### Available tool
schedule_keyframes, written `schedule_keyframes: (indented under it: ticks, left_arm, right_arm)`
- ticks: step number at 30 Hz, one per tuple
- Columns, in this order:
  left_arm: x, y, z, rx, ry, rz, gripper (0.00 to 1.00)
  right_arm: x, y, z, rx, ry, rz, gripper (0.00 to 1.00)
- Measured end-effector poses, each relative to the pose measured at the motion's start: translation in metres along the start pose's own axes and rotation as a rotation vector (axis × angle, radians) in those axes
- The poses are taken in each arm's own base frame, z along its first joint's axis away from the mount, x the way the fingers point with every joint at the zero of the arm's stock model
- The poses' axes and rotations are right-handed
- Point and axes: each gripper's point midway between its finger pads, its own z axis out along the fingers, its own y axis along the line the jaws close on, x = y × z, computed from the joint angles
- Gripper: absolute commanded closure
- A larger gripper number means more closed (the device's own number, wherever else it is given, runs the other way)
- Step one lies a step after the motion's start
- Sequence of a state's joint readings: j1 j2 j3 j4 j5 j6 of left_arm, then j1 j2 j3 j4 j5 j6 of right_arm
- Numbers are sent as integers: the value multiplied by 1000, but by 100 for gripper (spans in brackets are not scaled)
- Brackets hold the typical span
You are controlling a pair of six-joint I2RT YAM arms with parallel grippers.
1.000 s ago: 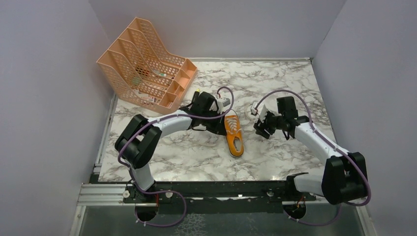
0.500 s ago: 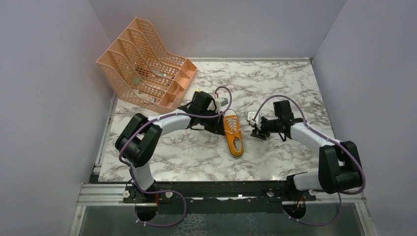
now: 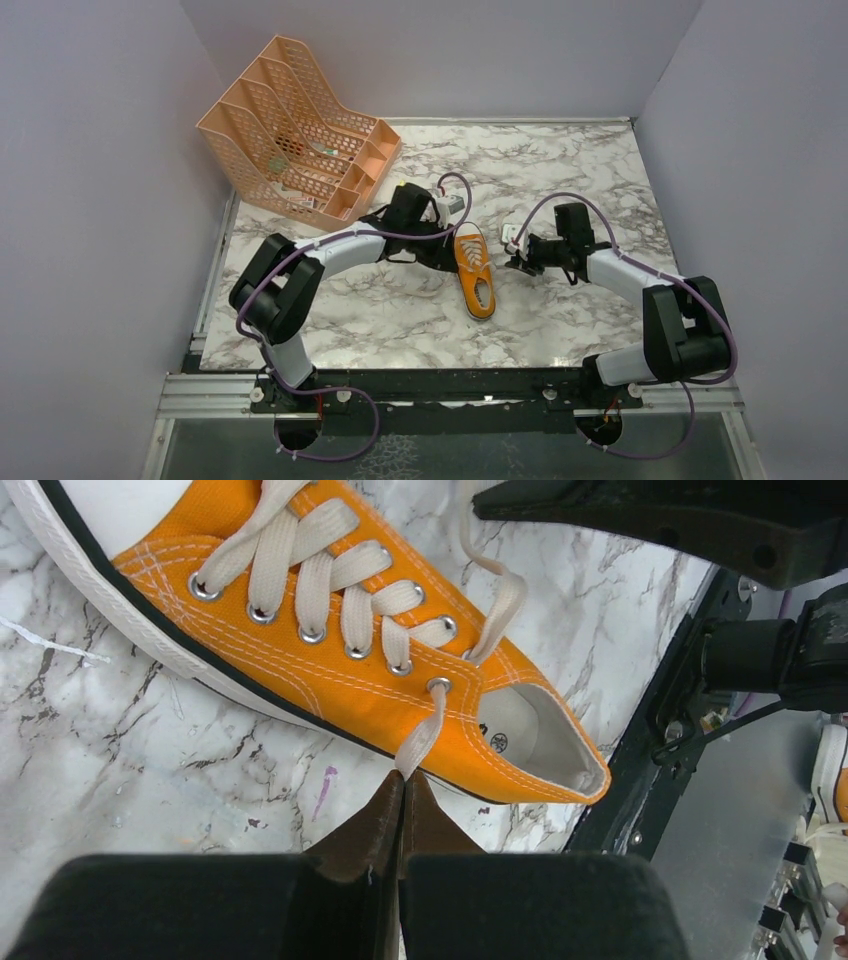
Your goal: Tie the shoes
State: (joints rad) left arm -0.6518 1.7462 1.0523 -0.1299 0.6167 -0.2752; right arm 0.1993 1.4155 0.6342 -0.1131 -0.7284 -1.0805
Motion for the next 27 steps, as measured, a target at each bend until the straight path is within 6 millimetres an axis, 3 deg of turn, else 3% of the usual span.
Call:
schedule_keyframes:
  ticks: [4, 9, 15, 18, 19, 23, 27]
  left_arm:
    - [-10, -6, -5, 7, -25, 28, 100]
    - [-16, -9, -7, 10, -34, 37, 100]
    - [-23, -13, -9, 15, -40, 42, 100]
    - [-23, -14, -9, 16, -39, 45, 100]
    - [-23, -14, -9, 16, -39, 46, 100]
    - [-26, -15, -10, 21, -44, 57, 100]
    - [-29, -17, -10, 29, -49, 66, 100]
  right_arm:
    - [0, 3, 1, -6, -11, -4, 53]
    - [12, 22, 4, -40, 4, 5, 55]
    - [13, 18, 7, -26, 4, 0, 73]
    - [14, 17, 7, -24, 7, 10, 94]
    - [12, 15, 6, -22, 6, 15, 99]
    - [-3, 5, -2, -4, -4, 40, 99]
    - [-42, -14, -20, 22, -47, 197, 99]
